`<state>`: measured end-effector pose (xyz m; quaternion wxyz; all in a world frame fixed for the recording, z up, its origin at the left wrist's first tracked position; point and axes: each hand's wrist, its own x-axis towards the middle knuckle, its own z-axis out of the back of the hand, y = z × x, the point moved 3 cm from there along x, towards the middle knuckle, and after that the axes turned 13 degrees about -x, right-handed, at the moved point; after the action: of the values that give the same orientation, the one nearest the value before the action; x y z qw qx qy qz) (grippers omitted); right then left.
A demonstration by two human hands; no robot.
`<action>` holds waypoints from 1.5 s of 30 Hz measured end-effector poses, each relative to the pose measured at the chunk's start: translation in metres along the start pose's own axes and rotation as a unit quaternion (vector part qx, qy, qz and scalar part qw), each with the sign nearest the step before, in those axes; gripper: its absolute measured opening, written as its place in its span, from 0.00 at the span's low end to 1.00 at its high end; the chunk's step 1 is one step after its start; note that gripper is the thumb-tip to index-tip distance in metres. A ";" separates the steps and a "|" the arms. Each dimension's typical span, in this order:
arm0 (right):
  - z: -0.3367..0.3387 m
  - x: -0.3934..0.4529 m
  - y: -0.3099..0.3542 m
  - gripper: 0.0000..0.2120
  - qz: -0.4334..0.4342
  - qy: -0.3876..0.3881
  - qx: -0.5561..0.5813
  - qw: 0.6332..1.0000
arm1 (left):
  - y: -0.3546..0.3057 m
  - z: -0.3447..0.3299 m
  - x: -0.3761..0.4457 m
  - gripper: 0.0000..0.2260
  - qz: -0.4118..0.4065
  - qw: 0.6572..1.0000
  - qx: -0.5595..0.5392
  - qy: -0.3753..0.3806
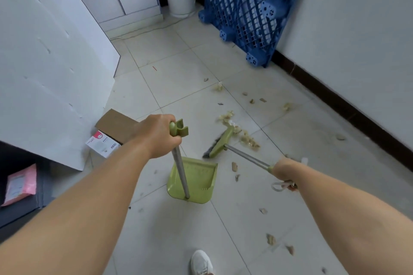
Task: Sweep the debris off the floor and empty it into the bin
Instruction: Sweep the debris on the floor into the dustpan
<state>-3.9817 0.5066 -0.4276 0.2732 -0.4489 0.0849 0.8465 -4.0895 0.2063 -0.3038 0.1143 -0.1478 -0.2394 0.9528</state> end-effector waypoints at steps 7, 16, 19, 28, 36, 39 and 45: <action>-0.033 -0.034 -0.129 0.07 -0.054 -0.014 0.040 0.998 | -0.082 -0.056 -0.035 0.06 -0.033 0.999 0.030 0.002; -0.065 -0.075 -0.235 0.17 -0.097 -0.039 0.098 0.990 | -0.174 -0.112 -0.075 0.06 -0.093 0.994 0.049 0.023; -0.062 -0.077 -0.249 0.13 -0.100 -0.037 0.106 0.989 | -0.188 -0.118 -0.079 0.07 -0.105 0.993 0.052 0.025; 0.011 -0.076 -0.235 0.17 -0.124 -0.059 0.078 0.987 | -0.182 -0.086 -0.061 0.04 -0.087 0.996 0.028 0.016; 0.102 -0.040 -0.116 0.23 -0.079 -0.083 0.095 0.989 | -0.123 -0.018 0.017 0.04 -0.056 0.998 -0.004 -0.008; 0.128 -0.010 -0.061 0.25 -0.054 -0.094 0.097 0.989 | -0.101 0.006 0.049 0.04 -0.050 0.999 -0.012 -0.019; 0.168 0.045 0.028 0.22 0.016 -0.125 0.165 0.978 | -0.071 0.037 0.114 0.05 -0.041 0.998 -0.026 -0.027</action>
<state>-4.1369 0.5665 -0.3692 0.3383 -0.2870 0.1959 0.8745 -4.1970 0.2846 -0.2638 0.1423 -0.1148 -0.2733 0.9444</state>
